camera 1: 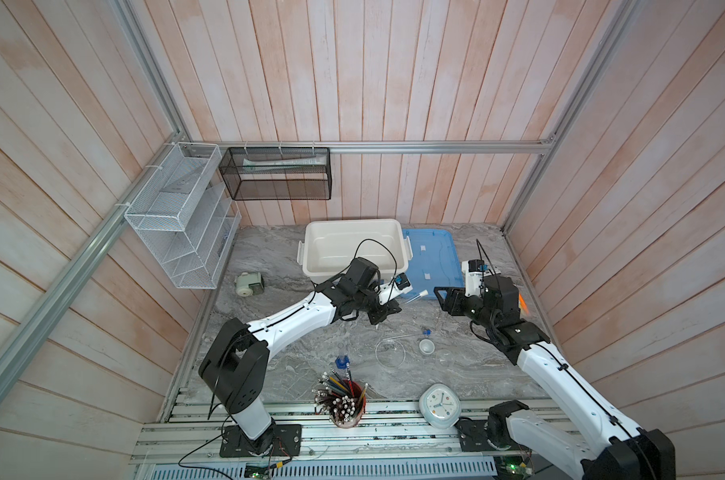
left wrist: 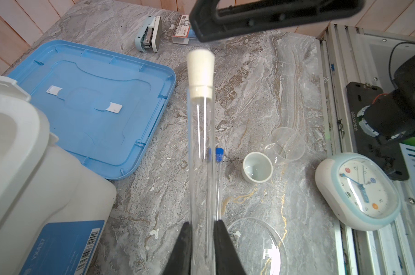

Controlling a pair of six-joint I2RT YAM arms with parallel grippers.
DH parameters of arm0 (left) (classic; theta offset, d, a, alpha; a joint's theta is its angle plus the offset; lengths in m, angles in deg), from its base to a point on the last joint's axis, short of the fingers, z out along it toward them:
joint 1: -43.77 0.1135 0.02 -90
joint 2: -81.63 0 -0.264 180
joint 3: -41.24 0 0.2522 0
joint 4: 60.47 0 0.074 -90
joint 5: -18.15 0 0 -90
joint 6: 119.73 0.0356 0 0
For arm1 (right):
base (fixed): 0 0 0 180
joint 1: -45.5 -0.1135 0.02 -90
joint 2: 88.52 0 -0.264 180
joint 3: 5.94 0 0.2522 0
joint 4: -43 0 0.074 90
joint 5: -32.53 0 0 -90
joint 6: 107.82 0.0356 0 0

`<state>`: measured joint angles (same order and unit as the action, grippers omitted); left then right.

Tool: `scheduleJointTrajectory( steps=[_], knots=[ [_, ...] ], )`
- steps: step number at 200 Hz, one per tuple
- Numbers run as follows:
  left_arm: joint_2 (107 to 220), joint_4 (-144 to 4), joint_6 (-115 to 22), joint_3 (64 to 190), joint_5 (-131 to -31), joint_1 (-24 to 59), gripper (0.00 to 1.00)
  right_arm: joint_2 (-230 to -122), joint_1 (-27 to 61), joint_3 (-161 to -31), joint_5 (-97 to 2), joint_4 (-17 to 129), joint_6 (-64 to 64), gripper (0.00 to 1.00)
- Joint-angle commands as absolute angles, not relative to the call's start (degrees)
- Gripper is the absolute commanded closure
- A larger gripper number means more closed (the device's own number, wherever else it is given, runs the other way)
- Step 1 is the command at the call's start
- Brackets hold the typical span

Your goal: Organize the chemistry lab equipment

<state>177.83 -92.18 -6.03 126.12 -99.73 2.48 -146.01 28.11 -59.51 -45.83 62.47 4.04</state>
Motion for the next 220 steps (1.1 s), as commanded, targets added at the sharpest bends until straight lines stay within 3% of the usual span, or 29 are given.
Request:
scheduleJointTrajectory(
  steps=[1,220],
  knots=[
    [176.02,-91.11,-6.44,125.31,-100.77,2.55,0.83,-147.17,26.49,-61.79,-48.15,63.38,3.55,0.39],
    [178.3,-93.21,-6.53,126.9,-96.92,2.29,0.83,-148.55,19.97,-65.03,-59.27,70.85,0.21,0.41]
  ],
)
